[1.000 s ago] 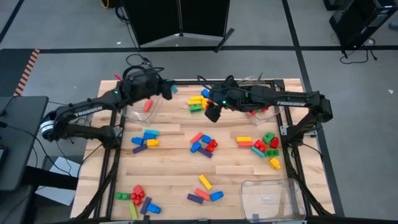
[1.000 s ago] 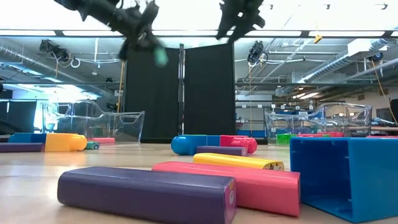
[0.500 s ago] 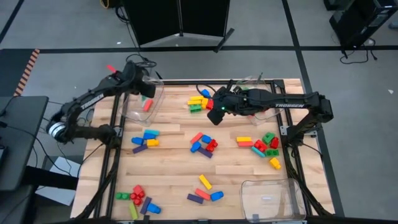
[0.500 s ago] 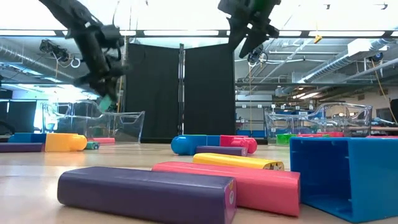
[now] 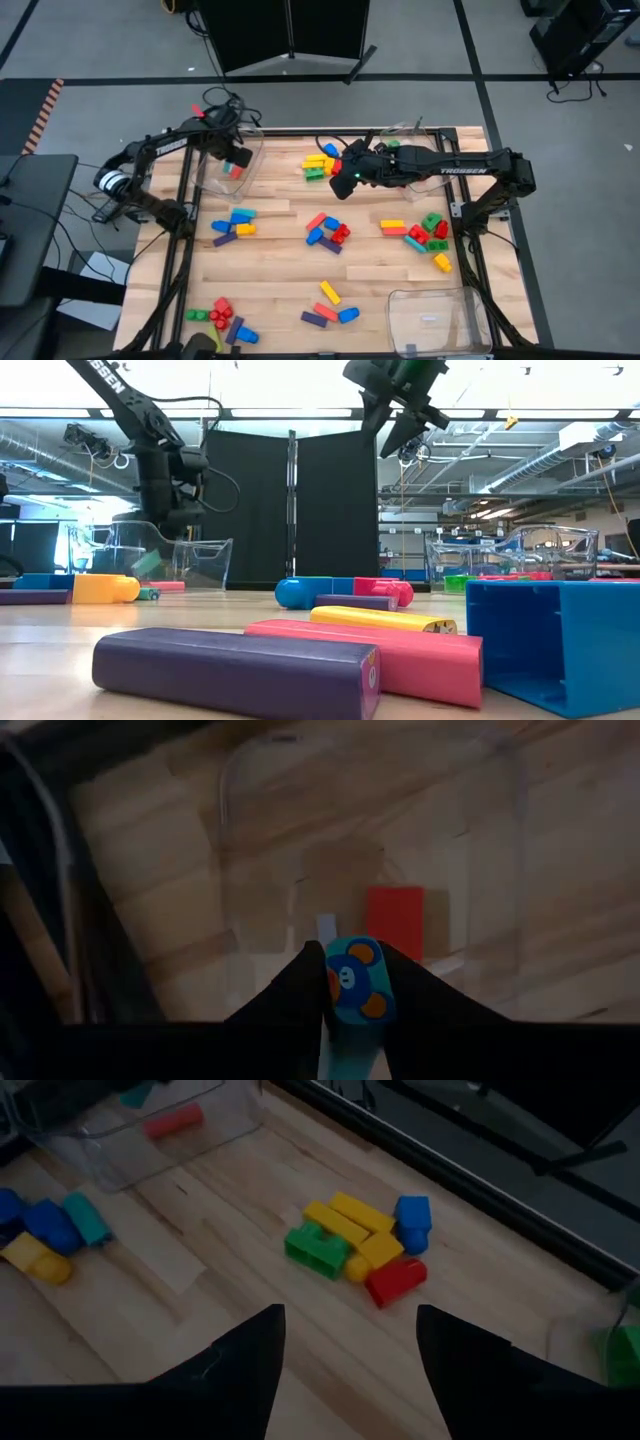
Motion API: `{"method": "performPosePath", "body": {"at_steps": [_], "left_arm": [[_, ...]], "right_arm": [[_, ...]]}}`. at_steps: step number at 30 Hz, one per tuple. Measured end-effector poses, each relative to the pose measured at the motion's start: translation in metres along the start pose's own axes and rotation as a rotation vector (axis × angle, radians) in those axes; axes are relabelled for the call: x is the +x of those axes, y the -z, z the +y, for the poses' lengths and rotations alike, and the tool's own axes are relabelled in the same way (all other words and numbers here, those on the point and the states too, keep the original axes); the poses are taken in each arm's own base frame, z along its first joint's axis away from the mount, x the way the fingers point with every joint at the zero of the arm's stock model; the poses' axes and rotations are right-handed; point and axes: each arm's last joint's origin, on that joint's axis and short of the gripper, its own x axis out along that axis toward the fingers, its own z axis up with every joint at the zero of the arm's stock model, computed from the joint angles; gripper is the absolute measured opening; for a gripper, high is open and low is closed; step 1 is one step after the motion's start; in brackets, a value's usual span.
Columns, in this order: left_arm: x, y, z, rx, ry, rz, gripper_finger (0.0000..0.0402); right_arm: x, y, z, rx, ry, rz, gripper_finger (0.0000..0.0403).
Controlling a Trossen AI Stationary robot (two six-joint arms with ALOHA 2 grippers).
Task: Sort blocks by size
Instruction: Put the light blue block into the top left transparent bin, then put the yellow block into the top left transparent bin
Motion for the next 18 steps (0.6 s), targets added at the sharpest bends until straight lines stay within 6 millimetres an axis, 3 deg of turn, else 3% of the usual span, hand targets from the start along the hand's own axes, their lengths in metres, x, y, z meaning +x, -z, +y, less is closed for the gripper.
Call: {"method": "performPosePath", "body": {"at_steps": [5,18], "left_arm": [[0.0066,-0.0007,-0.0007,0.017,-0.006,0.023,0.0137],[0.0011,-0.0003,0.0001,0.018,-0.009,0.0,0.0146]], "right_arm": [[0.0,-0.0016,0.0013,0.011,-0.013,-0.016,0.0236],[0.0,-0.0004,0.0004,0.001,-0.005,-0.003,0.0236]]}}
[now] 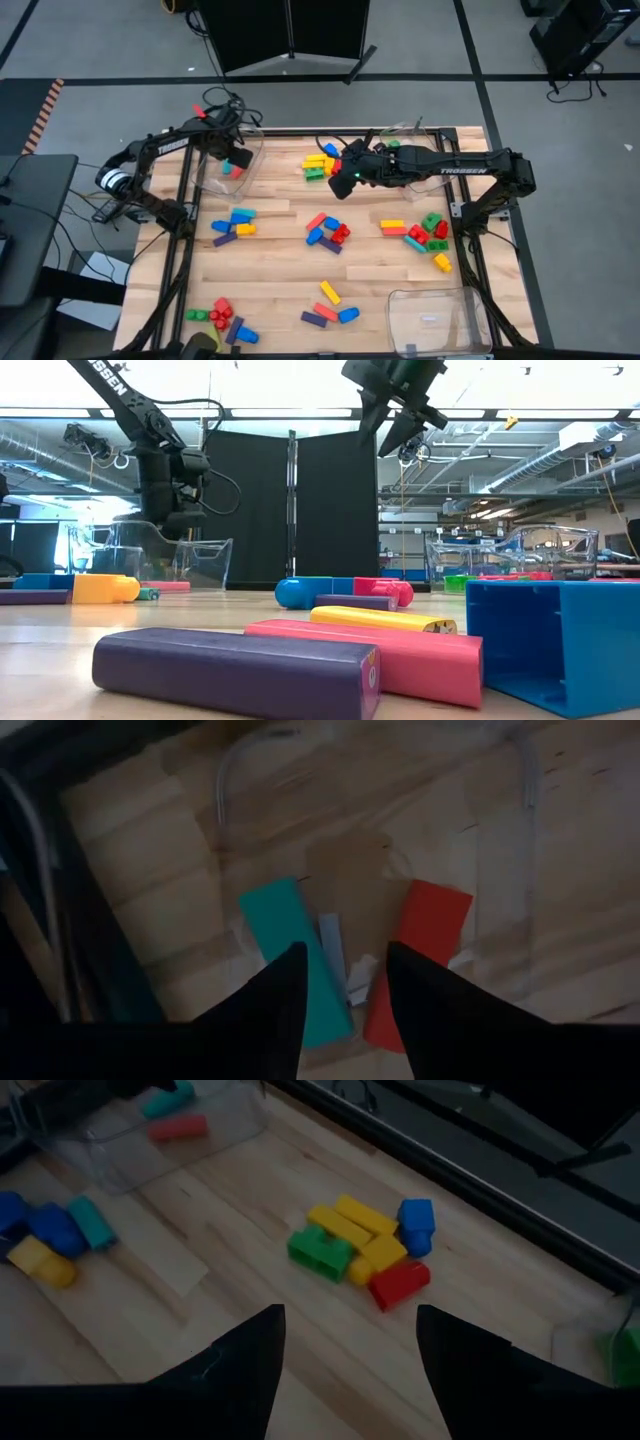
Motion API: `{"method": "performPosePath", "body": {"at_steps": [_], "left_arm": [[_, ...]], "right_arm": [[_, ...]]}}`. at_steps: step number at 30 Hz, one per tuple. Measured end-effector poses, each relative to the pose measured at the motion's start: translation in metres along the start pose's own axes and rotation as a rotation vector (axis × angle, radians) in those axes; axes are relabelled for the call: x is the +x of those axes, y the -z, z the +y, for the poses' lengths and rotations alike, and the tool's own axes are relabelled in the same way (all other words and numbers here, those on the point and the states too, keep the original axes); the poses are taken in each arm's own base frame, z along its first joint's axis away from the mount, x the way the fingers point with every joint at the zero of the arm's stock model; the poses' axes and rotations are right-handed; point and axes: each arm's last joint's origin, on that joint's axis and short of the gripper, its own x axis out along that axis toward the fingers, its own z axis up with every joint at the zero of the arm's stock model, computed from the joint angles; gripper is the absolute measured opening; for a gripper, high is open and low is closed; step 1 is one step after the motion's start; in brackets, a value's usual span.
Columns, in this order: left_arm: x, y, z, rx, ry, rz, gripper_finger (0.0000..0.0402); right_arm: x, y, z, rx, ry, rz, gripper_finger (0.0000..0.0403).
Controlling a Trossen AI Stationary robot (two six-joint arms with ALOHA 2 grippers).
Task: Sort blocks by size
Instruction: Put the yellow block into the top left transparent bin
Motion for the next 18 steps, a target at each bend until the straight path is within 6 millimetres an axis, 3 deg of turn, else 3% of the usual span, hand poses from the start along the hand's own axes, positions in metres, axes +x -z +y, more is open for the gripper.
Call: {"method": "performPosePath", "body": {"at_steps": [5,11,18], "left_arm": [[-0.019,0.002,0.002,-0.008,0.013,-0.077,0.0146],[-0.057,0.012,0.004,0.002,0.094,-0.225,0.0146],[-0.106,0.036,-0.018,0.146,0.265,-0.428,0.0147]], "right_arm": [[0.0,0.009,-0.004,-0.013,-0.009,0.118,0.0236],[0.012,0.029,-0.008,-0.074,-0.02,0.254,0.0236],[0.026,0.061,-0.015,-0.192,-0.099,0.499,0.0236]]}}
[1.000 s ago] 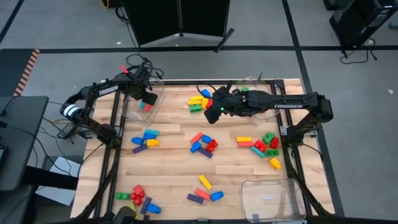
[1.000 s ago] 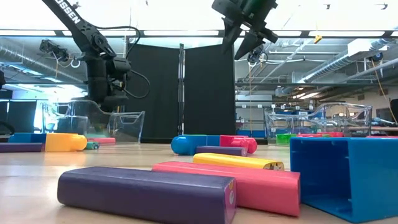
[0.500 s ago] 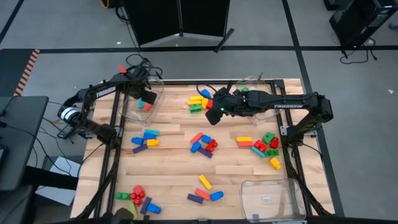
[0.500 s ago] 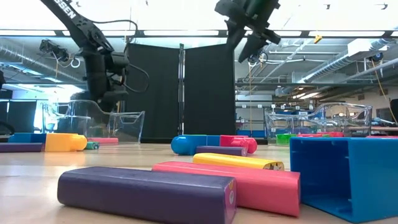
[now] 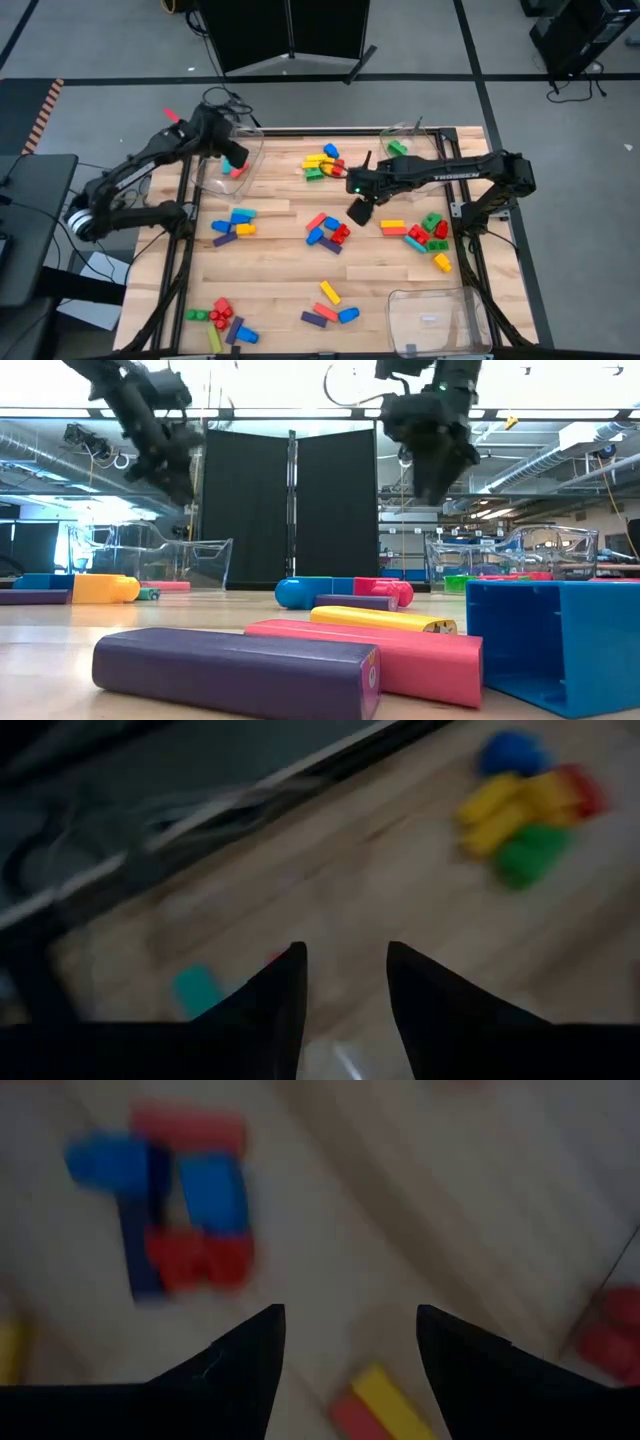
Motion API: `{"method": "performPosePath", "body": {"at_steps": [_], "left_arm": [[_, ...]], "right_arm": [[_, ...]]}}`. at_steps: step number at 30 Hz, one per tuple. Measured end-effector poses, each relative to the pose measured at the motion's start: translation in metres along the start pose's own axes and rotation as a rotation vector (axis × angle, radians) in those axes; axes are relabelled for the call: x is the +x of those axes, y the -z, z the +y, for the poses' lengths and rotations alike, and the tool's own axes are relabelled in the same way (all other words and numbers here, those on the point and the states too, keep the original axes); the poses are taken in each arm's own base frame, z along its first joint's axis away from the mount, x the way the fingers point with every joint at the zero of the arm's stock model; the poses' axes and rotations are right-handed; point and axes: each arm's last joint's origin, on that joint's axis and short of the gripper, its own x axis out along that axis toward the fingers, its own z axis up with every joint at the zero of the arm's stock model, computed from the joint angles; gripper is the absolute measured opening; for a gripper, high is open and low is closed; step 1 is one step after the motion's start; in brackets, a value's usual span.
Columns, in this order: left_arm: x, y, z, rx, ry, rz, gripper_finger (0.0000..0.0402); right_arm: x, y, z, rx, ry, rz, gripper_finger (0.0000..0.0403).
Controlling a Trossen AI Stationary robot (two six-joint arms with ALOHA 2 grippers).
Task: Sort blocks by size
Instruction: Put the yellow block into the top left transparent bin
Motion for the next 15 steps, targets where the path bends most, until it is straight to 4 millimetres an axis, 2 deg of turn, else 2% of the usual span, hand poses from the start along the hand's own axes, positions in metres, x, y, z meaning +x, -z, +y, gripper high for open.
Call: {"method": "performPosePath", "body": {"at_steps": [7,15], "left_arm": [[-0.032,0.005,-0.043,0.066,0.174,-0.165,0.0131],[-0.044,0.009,-0.08,0.098,0.366,-0.245,0.0119]], "right_arm": [[0.01,0.024,-0.012,-0.197,0.053,0.238,0.0236],[0.033,0.047,-0.023,-0.395,0.029,0.4,0.0236]]}}
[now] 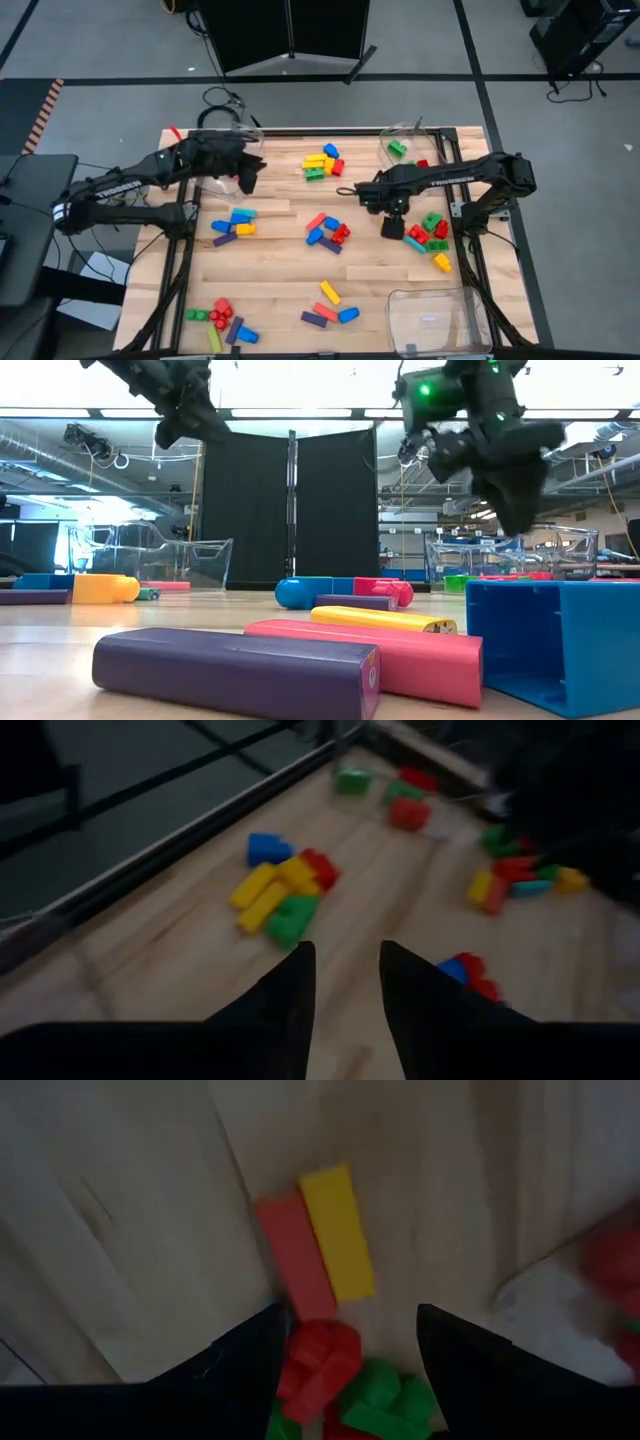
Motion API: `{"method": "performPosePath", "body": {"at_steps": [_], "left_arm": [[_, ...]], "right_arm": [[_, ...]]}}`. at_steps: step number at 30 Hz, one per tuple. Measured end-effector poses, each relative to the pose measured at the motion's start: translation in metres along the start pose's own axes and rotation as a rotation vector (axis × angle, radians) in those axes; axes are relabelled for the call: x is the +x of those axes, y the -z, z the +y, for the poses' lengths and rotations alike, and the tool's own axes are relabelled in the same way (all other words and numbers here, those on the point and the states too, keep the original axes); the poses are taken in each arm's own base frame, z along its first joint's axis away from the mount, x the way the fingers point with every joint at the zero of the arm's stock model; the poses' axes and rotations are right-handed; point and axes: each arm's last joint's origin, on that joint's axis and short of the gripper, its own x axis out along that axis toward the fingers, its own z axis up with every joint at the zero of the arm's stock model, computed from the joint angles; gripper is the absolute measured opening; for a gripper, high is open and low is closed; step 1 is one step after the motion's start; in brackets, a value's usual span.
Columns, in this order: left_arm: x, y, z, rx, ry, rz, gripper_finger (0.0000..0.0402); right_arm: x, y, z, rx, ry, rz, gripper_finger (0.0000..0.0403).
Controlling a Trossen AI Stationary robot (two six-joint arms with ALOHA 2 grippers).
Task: Sort blocks by size
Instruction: Put the yellow block into the top left transparent bin
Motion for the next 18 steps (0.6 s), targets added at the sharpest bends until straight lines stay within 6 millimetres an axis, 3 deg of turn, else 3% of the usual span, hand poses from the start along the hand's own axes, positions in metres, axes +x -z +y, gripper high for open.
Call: {"method": "performPosePath", "body": {"at_steps": [7,18], "left_arm": [[-0.001,0.003,-0.017,0.019,0.043,-0.025,0.0119],[-0.002,0.005,-0.023,-0.017,0.067,-0.016,0.0119]], "right_arm": [[0.027,0.005,-0.001,-0.061,-0.011,0.013,0.0236],[0.052,0.002,-0.006,-0.096,-0.021,-0.073,0.0236]]}}
